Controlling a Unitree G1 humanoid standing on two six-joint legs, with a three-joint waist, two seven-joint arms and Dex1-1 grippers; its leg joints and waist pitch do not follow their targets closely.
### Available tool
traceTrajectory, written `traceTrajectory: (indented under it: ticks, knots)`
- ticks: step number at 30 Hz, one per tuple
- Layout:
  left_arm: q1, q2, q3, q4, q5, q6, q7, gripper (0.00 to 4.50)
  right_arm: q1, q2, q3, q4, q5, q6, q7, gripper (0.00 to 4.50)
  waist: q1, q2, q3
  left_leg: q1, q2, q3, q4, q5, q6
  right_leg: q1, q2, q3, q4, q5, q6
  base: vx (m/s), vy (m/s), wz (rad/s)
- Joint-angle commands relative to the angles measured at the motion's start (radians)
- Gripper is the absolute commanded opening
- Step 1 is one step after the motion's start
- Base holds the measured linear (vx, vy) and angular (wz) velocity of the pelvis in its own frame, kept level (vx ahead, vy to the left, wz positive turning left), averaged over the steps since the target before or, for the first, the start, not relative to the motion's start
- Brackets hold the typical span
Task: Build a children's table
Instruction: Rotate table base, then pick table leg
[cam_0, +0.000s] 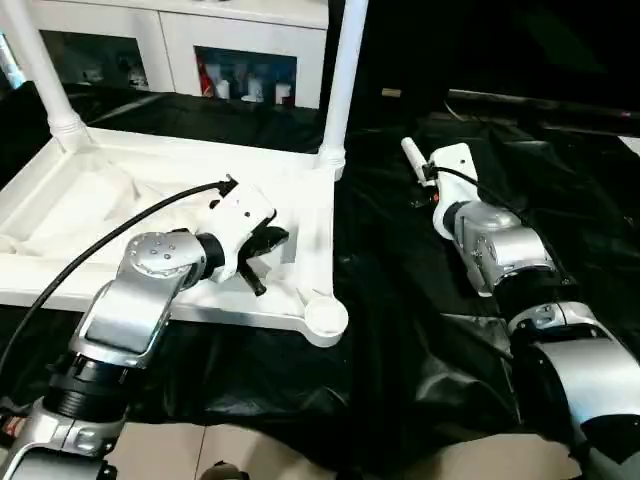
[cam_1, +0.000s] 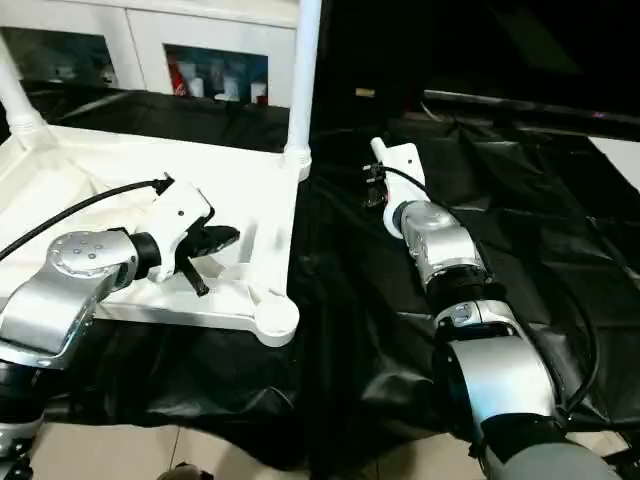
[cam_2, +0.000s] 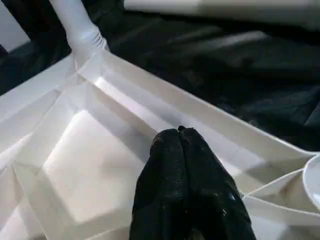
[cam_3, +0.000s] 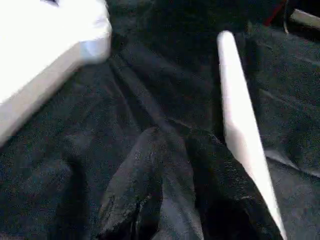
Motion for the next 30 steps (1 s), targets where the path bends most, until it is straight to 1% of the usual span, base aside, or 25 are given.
traceTrajectory:
  ticks: [1, 2, 3, 4, 5, 7, 9, 10, 11, 12, 13, 14, 15, 16, 17, 18, 19, 20, 21, 22, 24, 26, 28, 29, 30]
  knots:
    - [-0.007, -0.012, -0.019, -0.022, -0.012, -0.044, -0.018, 0.0, -0.043, -0.047, -0.01, 0.063, -0.022, 0.017, -0.02, 1.47, 0.003, 0.005, -0.075, 0.008, 0.029, -0.004, -0.058, -0.215, -0.01, 0.06, -0.066, 0.055, -0.067, -0.287, -0.144, 0.0, 0.0, 0.0]
    - [0.006, -0.028, -0.008, -0.06, -0.049, -0.043, -0.036, 0.0, -0.059, -0.07, -0.013, 0.099, -0.03, 0.017, -0.038, 1.56, 0.005, 0.004, -0.074, 0.008, 0.03, -0.005, -0.059, -0.221, -0.012, 0.06, -0.066, 0.054, -0.068, -0.292, -0.142, 0.0, 0.0, 0.0]
    - [0.013, -0.027, -0.009, -0.077, -0.061, -0.049, -0.048, 0.0, -0.065, -0.078, -0.014, 0.112, -0.031, 0.016, -0.045, 1.64, 0.005, 0.004, -0.073, 0.009, 0.032, -0.006, -0.059, -0.231, -0.02, 0.059, -0.068, 0.053, -0.067, -0.298, -0.143, 0.0, 0.0, 0.0]
    - [0.013, -0.027, -0.009, -0.077, -0.061, -0.049, -0.048, 0.0, -0.065, -0.078, -0.014, 0.112, -0.031, 0.016, -0.045, 1.78, 0.007, 0.002, -0.072, 0.006, 0.031, -0.005, -0.058, -0.237, -0.022, 0.06, -0.068, 0.053, -0.067, -0.3, -0.138, 0.0, 0.0, 0.0]
    - [0.023, -0.022, -0.017, -0.094, -0.064, -0.057, -0.058, 0.0, -0.07, -0.088, -0.017, 0.126, -0.03, 0.015, -0.054, 1.78, 0.008, 0.002, -0.072, 0.007, 0.03, -0.004, -0.058, -0.241, -0.021, 0.059, -0.068, 0.054, -0.069, -0.304, -0.134, 0.0, 0.0, 0.0]
    - [0.046, -0.012, -0.032, -0.114, -0.065, -0.046, -0.052, 0.0, -0.081, -0.108, -0.023, 0.161, -0.028, 0.005, -0.062, 1.99, 0.006, 0.001, -0.071, 0.003, 0.029, -0.006, -0.057, -0.249, -0.02, 0.061, -0.069, 0.052, -0.071, -0.33, -0.119, 0.0, 0.0, 0.0]
    - [0.052, -0.009, -0.035, -0.118, -0.061, -0.042, -0.051, 0.0, -0.083, -0.112, -0.026, 0.172, -0.028, 0.002, -0.061, 2.12, 0.005, 0.001, -0.072, 0.003, 0.028, -0.004, -0.055, -0.247, -0.018, 0.059, -0.067, 0.052, -0.071, -0.332, -0.114, 0.0, 0.0, 0.0]
    - [0.058, -0.006, -0.034, -0.123, -0.059, -0.037, -0.051, 0.0, -0.083, -0.115, -0.026, 0.179, -0.03, -0.001, -0.059, 2.19, 0.004, 0.003, -0.073, 0.001, 0.027, -0.006, -0.055, -0.247, -0.019, 0.06, -0.066, 0.051, -0.071, -0.334, -0.113, 0.0, 0.0, 0.0]
    - [0.067, 0.003, -0.029, -0.133, -0.063, -0.032, -0.056, 0.0, -0.083, -0.121, -0.027, 0.194, -0.032, -0.005, -0.053, 2.27, 0.003, 0.01, -0.072, 0.001, 0.028, -0.008, -0.056, -0.256, -0.02, 0.059, -0.066, 0.05, -0.071, -0.339, -0.114, 0.0, 0.0, 0.0]
    - [0.07, 0.006, -0.027, -0.139, -0.066, -0.029, -0.06, 0.0, -0.083, -0.123, -0.026, 0.198, -0.033, -0.005, -0.051, 2.37, 0.003, 0.01, -0.072, 0.001, 0.028, -0.008, -0.056, -0.256, -0.02, 0.059, -0.066, 0.05, -0.071, -0.339, -0.114, 0.0, 0.0, 0.0]
    - [0.079, 0.017, -0.02, -0.155, -0.077, -0.019, -0.072, 0.0, -0.083, -0.128, -0.024, 0.211, -0.036, -0.005, -0.047, 2.55, 0.002, 0.012, -0.072, 0.004, 0.03, -0.009, -0.057, -0.27, -0.024, 0.058, -0.066, 0.05, -0.07, -0.334, -0.123, 0.0, 0.0, 0.0]
    - [0.085, 0.027, -0.016, -0.168, -0.086, -0.011, -0.082, 0.0, -0.082, -0.132, -0.023, 0.217, -0.037, -0.005, -0.047, 2.55, 0.003, 0.013, -0.072, 0.005, 0.029, -0.008, -0.056, -0.271, -0.023, 0.057, -0.065, 0.05, -0.069, -0.325, -0.129, 0.0, 0.0, 0.0]
    - [0.089, 0.033, -0.013, -0.178, -0.094, -0.005, -0.09, 0.0, -0.081, -0.134, -0.025, 0.221, -0.036, -0.005, -0.048, 2.63, 0.005, 0.021, -0.071, 0.005, 0.029, -0.01, -0.057, -0.274, -0.026, 0.057, -0.065, 0.05, -0.068, -0.321, -0.134, 0.0, 0.0, 0.0]
    - [0.095, 0.046, -0.01, -0.195, -0.107, 0.009, -0.103, 0.21, -0.08, -0.137, -0.031, 0.227, -0.03, -0.001, -0.048, 2.71, 0.004, 0.021, -0.073, 0.006, 0.03, -0.01, -0.057, -0.278, -0.029, 0.058, -0.066, 0.051, -0.066, -0.302, -0.144, 0.0, 0.0, 0.0]
    - [0.102, 0.058, -0.007, -0.211, -0.118, 0.022, -0.115, 0.33, -0.078, -0.14, -0.037, 0.233, -0.024, 0.007, -0.047, 2.81, 0.005, 0.025, -0.072, 0.006, 0.03, -0.011, -0.058, -0.279, -0.03, 0.059, -0.064, 0.05, -0.064, -0.292, -0.15, 0.0, 0.0, 0.0]
    - [0.109, 0.067, -0.006, -0.225, -0.127, 0.031, -0.122, 0.42, -0.076, -0.142, -0.04, 0.238, -0.021, 0.013, -0.045, 2.94, 0.005, 0.023, -0.073, 0.007, 0.03, -0.01, -0.057, -0.278, -0.029, 0.059, -0.064, 0.05, -0.064, -0.283, -0.154, 0.0, 0.0, 0.0]
    - [0.116, 0.074, -0.005, -0.237, -0.133, 0.037, -0.126, 0.45, -0.074, -0.143, -0.042, 0.242, -0.021, 0.017, -0.042, 2.97, 0.006, 0.027, -0.071, 0.006, 0.029, -0.009, -0.057, -0.278, -0.028, 0.06, -0.063, 0.051, -0.062, -0.264, -0.168, 0.0, 0.0, 0.0]
    - [0.124, 0.085, -0.005, -0.251, -0.144, 0.05, -0.138, 0.55, -0.072, -0.145, -0.039, 0.249, -0.024, 0.046, -0.033, 3.06, 0.007, 0.033, -0.071, 0.006, 0.029, -0.01, -0.057, -0.283, -0.029, 0.061, -0.064, 0.051, -0.063, -0.268, -0.169, 0.0, 0.0, 0.0]
    - [0.131, 0.094, -0.006, -0.261, -0.149, 0.057, -0.145, 0.55, -0.068, -0.146, -0.036, 0.255, -0.027, 0.064, -0.02, 3.06, 0.006, 0.029, -0.071, 0.007, 0.027, -0.009, -0.056, -0.286, -0.026, 0.061, -0.062, 0.05, -0.063, -0.275, -0.171, 0.0, 0.0, 0.0]
    - [0.136, 0.1, -0.006, -0.267, -0.151, 0.064, -0.147, 0.83, -0.065, -0.148, -0.034, 0.261, -0.028, 0.083, -0.01, 3.14, 0.007, 0.028, -0.07, 0.006, 0.028, -0.009, -0.057, -0.29, -0.025, 0.062, -0.062, 0.05, -0.064, -0.285, -0.169, 0.0, 0.0, 0.0]
    - [0.139, 0.105, -0.007, -0.269, -0.15, 0.068, -0.147, 0.92, -0.062, -0.148, -0.034, 0.268, -0.028, 0.114, 0.002, 3.14, 0.007, 0.031, -0.069, 0.007, 0.028, -0.01, -0.056, -0.298, -0.026, 0.06, -0.062, 0.05, -0.066, -0.305, -0.165, 0.0, 0.0, 0.0]
    - [0.136, 0.107, -0.007, -0.274, -0.153, 0.077, -0.141, 1.14, -0.062, -0.149, -0.061, 0.276, -0.006, 0.16, 0.011, 3.14, 0.009, 0.03, -0.068, 0.009, 0.029, -0.011, -0.057, -0.307, -0.03, 0.059, -0.063, 0.05, -0.068, -0.324, -0.161, 0.0, 0.0, 0.0]
    - [0.133, 0.109, -0.008, -0.277, -0.158, 0.083, -0.139, 1.38, -0.062, -0.153, -0.072, 0.283, 0.0, 0.187, 0.013, 3.14, 0.01, 0.029, -0.067, 0.01, 0.03, -0.012, -0.057, -0.315, -0.035, 0.058, -0.064, 0.05, -0.068, -0.33, -0.159, 0.0, 0.0, 0.0]
    - [0.132, 0.11, -0.009, -0.277, -0.159, 0.084, -0.138, 1.38, -0.063, -0.154, -0.077, 0.285, 0.005, 0.197, 0.017, 3.14, 0.01, 0.028, -0.067, 0.01, 0.03, -0.012, -0.057, -0.318, -0.035, 0.058, -0.064, 0.05, -0.069, -0.336, -0.158, 0.0, 0.0, 0.0]
    - [0.133, 0.11, -0.011, -0.279, -0.16, 0.085, -0.137, 1.46, -0.063, -0.155, -0.078, 0.287, 0.004, 0.207, 0.022, 3.14, 0.011, 0.023, -0.068, 0.01, 0.029, -0.011, -0.056, -0.316, -0.035, 0.059, -0.065, 0.05, -0.069, -0.343, -0.154, 0.0, 0.0, 0.0]
